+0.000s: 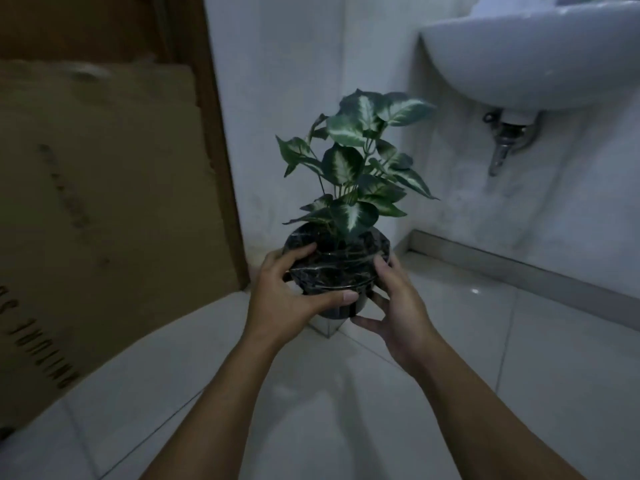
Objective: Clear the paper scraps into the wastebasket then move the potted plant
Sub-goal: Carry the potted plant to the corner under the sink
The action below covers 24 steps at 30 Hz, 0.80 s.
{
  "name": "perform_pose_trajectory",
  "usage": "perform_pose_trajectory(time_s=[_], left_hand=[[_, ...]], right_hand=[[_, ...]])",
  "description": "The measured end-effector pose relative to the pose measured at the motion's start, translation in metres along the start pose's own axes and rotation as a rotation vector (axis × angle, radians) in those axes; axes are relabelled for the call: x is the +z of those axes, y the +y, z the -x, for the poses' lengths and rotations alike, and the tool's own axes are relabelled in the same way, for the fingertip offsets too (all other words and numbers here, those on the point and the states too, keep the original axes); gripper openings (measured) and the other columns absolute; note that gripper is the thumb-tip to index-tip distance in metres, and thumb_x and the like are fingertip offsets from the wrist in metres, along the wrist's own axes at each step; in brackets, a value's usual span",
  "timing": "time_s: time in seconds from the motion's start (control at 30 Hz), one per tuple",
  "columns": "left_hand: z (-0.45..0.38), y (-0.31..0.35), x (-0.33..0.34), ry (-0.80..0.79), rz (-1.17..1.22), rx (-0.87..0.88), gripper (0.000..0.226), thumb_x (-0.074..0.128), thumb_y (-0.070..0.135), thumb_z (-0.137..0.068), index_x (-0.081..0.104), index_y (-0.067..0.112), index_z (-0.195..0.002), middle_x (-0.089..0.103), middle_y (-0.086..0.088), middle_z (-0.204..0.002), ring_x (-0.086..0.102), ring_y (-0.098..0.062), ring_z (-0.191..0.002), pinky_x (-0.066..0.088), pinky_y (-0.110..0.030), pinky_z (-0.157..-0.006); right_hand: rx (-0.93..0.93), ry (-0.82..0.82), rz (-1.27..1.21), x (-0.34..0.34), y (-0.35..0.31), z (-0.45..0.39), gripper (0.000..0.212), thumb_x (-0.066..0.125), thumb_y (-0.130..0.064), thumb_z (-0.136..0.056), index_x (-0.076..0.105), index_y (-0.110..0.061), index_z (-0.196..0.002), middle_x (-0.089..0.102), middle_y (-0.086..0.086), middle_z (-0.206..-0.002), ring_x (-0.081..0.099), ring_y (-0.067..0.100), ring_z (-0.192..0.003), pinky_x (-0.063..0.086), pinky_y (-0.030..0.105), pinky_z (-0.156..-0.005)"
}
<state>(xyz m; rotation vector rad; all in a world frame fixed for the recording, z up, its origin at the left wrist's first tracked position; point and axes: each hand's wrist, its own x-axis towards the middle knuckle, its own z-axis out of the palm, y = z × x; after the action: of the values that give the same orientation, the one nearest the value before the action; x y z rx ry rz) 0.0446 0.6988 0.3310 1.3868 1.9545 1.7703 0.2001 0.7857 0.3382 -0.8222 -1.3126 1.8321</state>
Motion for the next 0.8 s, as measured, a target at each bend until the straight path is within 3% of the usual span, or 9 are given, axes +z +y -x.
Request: perform_pose_trajectory(time_s=[0.07, 0.13, 0.3, 0.4, 0.53, 0.67, 0.8], left_hand=[[-0.019, 0.000, 0.040, -0.044, -0.002, 0.008, 0.098, 0.096, 0.061, -0.038, 0.065, 0.040, -0.129, 0.056, 0.016, -0.124, 0.057, 0.005, -0.115, 0.044, 0.000, -0.087], [-0.037, 0.000, 0.075, -0.078, 0.002, 0.011, 0.099, 0.096, 0.061, -0.039, 0.064, 0.039, -0.130, 0.055, 0.017, -0.124, 0.058, 0.004, -0.115, 0.046, -0.002, -0.090], [-0.077, 0.010, 0.136, -0.176, -0.032, 0.000, 0.096, 0.093, 0.067, -0.039, 0.064, 0.039, -0.126, 0.056, 0.014, -0.123, 0.060, -0.001, -0.115, 0.055, -0.029, -0.099], [-0.107, 0.023, 0.153, -0.286, -0.009, -0.061, 0.096, 0.095, 0.065, -0.038, 0.059, 0.039, -0.123, 0.058, 0.012, -0.125, 0.061, -0.003, -0.115, 0.056, -0.031, -0.098], [-0.150, 0.029, 0.164, -0.417, 0.073, -0.161, 0.089, 0.101, 0.048, -0.041, 0.054, 0.030, -0.114, 0.060, 0.014, -0.124, 0.064, -0.004, -0.113, 0.057, -0.035, -0.098], [-0.189, 0.019, 0.171, -0.505, 0.066, -0.177, 0.091, 0.100, 0.053, -0.037, 0.052, 0.025, -0.109, 0.059, 0.011, -0.125, 0.060, -0.009, -0.120, 0.058, -0.039, -0.096], [-0.213, -0.005, 0.198, -0.537, 0.123, -0.213, 0.089, 0.101, 0.046, -0.038, 0.051, 0.024, -0.108, 0.060, 0.008, -0.127, 0.061, -0.010, -0.119, 0.060, -0.034, -0.091]], right_hand=[[-0.021, 0.068, 0.024, -0.034, -0.005, -0.019, 0.046, 0.056, -0.054, -0.095, 0.049, -0.050, -0.140, 0.059, -0.013, -0.142, 0.057, 0.018, -0.128, 0.057, 0.056, -0.092], [-0.042, 0.130, 0.015, -0.063, -0.011, -0.039, 0.041, 0.056, -0.051, -0.096, 0.054, -0.046, -0.137, 0.063, -0.012, -0.137, 0.060, 0.018, -0.126, 0.057, 0.056, -0.092], [-0.039, 0.228, 0.003, -0.114, -0.033, -0.074, 0.036, 0.055, -0.045, -0.098, 0.058, -0.043, -0.134, 0.066, -0.013, -0.131, 0.061, 0.017, -0.123, 0.056, 0.056, -0.093], [-0.049, 0.247, 0.002, -0.131, -0.054, -0.090, 0.037, 0.056, -0.044, -0.098, 0.056, -0.045, -0.136, 0.066, -0.013, -0.131, 0.062, 0.015, -0.121, 0.058, 0.053, -0.090], [-0.042, 0.252, -0.003, -0.142, -0.075, -0.111, 0.042, 0.057, -0.045, -0.098, 0.052, -0.046, -0.140, 0.061, -0.011, -0.139, 0.057, 0.018, -0.126, 0.055, 0.057, -0.093], [-0.024, 0.265, -0.008, -0.149, -0.076, -0.130, 0.044, 0.054, -0.049, -0.099, 0.050, -0.044, -0.142, 0.058, -0.012, -0.139, 0.055, 0.021, -0.127, 0.053, 0.060, -0.096], [-0.008, 0.297, -0.014, -0.164, -0.062, -0.161, 0.044, 0.054, -0.053, -0.097, 0.049, -0.051, -0.141, 0.055, -0.010, -0.145, 0.053, 0.022, -0.130, 0.052, 0.059, -0.098]])
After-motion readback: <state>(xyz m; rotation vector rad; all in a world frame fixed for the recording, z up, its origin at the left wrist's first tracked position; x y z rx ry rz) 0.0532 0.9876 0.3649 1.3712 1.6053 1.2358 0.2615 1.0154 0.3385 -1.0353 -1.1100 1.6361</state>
